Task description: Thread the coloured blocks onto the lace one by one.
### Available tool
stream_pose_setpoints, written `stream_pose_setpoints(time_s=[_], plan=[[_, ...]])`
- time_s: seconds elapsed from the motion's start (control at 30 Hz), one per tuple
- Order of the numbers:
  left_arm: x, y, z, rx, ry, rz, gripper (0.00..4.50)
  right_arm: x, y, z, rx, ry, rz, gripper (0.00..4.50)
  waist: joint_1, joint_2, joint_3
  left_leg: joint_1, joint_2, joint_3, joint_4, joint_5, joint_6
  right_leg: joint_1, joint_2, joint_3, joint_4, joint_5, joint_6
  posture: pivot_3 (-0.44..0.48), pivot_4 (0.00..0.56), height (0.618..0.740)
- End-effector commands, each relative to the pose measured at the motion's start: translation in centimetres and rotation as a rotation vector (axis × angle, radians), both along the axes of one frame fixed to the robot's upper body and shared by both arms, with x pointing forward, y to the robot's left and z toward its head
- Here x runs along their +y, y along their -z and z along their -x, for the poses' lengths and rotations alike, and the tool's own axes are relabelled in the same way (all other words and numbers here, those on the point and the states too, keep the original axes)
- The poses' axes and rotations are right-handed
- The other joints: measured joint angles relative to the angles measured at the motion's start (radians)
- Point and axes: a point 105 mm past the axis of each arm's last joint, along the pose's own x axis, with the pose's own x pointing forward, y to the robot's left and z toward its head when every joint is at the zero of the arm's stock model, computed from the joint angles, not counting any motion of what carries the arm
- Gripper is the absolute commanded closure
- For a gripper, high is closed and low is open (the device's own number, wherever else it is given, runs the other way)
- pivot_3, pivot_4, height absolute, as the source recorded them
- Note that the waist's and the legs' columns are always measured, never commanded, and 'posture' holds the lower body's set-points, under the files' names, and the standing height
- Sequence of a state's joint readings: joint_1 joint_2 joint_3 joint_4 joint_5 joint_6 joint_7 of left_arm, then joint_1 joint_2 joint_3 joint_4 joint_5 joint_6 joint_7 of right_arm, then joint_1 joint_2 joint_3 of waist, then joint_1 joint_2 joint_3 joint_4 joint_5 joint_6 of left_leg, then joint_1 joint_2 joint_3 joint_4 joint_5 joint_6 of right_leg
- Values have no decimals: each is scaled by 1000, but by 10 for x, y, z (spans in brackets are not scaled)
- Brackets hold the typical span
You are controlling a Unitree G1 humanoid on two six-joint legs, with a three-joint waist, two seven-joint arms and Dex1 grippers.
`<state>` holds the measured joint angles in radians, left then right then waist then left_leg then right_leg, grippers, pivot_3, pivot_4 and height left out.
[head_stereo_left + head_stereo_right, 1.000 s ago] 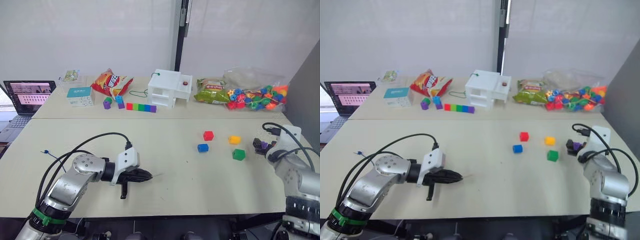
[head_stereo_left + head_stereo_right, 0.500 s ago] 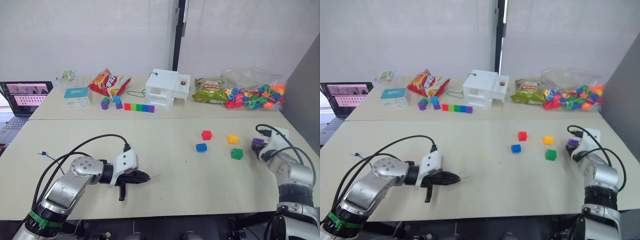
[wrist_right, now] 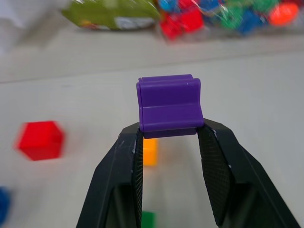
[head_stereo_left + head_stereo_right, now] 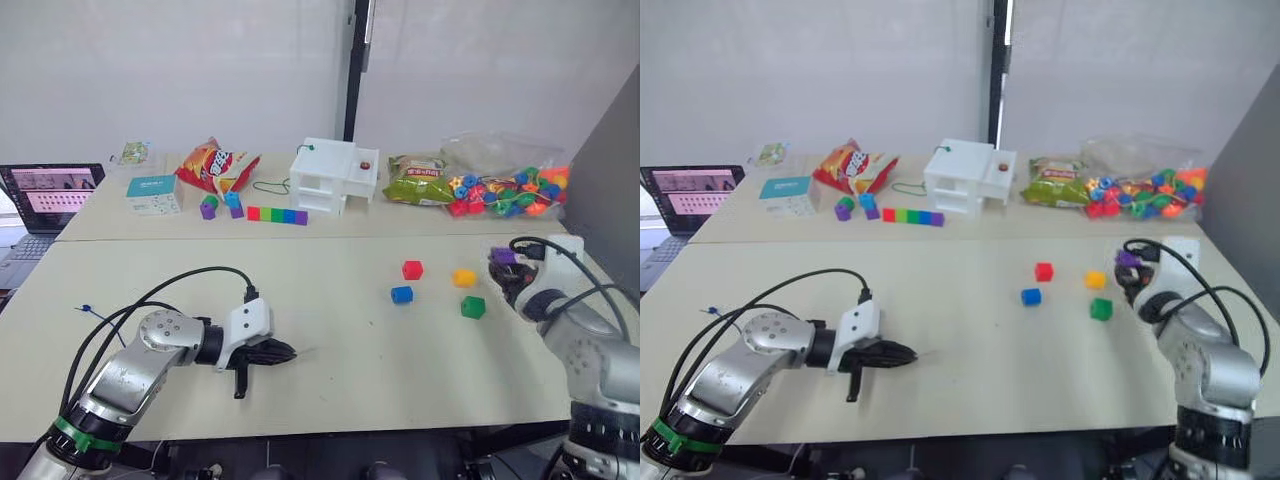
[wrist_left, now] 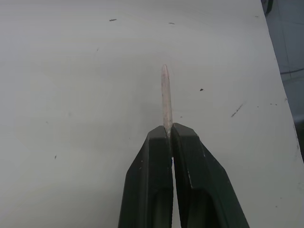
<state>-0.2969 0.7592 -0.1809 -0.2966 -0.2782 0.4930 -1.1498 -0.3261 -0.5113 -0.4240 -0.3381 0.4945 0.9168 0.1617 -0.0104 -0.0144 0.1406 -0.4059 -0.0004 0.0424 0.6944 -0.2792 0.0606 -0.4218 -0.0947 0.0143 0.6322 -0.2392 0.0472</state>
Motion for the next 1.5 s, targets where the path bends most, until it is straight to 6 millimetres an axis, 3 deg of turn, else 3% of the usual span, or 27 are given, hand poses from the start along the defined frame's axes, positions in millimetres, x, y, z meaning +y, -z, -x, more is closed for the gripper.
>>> stream_pose_setpoints(time_s=[0.03,0.07,0.13,0.3,0.5,0.67,0.8,0.87,1.03,1.1,1.27,1.5], plan=[[5,-7,-2,-25,11,-4,4500,54,-8,35,14,-195,-35,3352,0,0,0,0,0,0,0,0,0,0,0,0,0,0,0,0,150,740],[7,-7,-2,-20,9,-9,4500,89,6,55,75,-326,-38,3352,0,0,0,1,0,-1,0,0,0,1,0,0,0,0,0,0,150,740],[9,-8,-4,-18,8,-17,4500,128,22,83,153,-461,-42,3352,0,0,0,1,1,-2,-1,0,0,1,1,-2,0,0,-1,0,150,740],[8,-10,-9,-27,15,-22,4500,162,53,98,284,-463,-81,3352,1,0,0,0,-1,-1,1,0,0,1,0,0,-1,0,0,0,150,740],[9,-12,-6,-25,21,-27,4500,179,80,91,366,-437,-34,3352,-2,0,0,1,-1,-1,2,1,-1,0,1,-1,0,0,0,0,150,740],[12,-14,-4,-25,11,-38,4500,180,97,83,388,-409,18,3352,-3,-1,0,2,-1,-1,1,1,-2,0,2,-1,0,0,-1,0,150,740],[15,-15,-3,-26,3,-44,4500,185,85,82,308,-437,13,3352,-3,-1,0,2,-1,-1,1,1,-2,0,2,-1,0,0,-1,0,150,740],[17,-17,-1,-27,-8,-45,4500,187,76,86,279,-482,14,2308,-3,-1,0,1,-1,-1,1,1,-2,0,2,0,0,0,-1,0,150,740],[20,-21,3,-23,-23,-41,4500,186,54,94,224,-647,85,661,-2,-1,0,1,-1,-2,1,1,-2,0,2,-1,0,0,-1,0,150,740],[19,-22,7,-13,-23,-35,4500,183,43,93,209,-790,172,18,-2,-1,0,1,-1,-2,1,1,-2,0,2,-1,0,0,-1,0,150,740],[19,-18,14,8,-30,-33,4500,175,32,85,223,-1160,374,18,-1,-2,1,2,-1,-2,1,1,-2,1,2,-1,-1,0,-1,0,150,740],[17,-14,17,13,-32,-35,4500,178,46,67,215,-1561,648,18,-2,-2,1,2,-1,-1,1,1,-1,0,3,-1,-1,0,-1,0,150,740]])
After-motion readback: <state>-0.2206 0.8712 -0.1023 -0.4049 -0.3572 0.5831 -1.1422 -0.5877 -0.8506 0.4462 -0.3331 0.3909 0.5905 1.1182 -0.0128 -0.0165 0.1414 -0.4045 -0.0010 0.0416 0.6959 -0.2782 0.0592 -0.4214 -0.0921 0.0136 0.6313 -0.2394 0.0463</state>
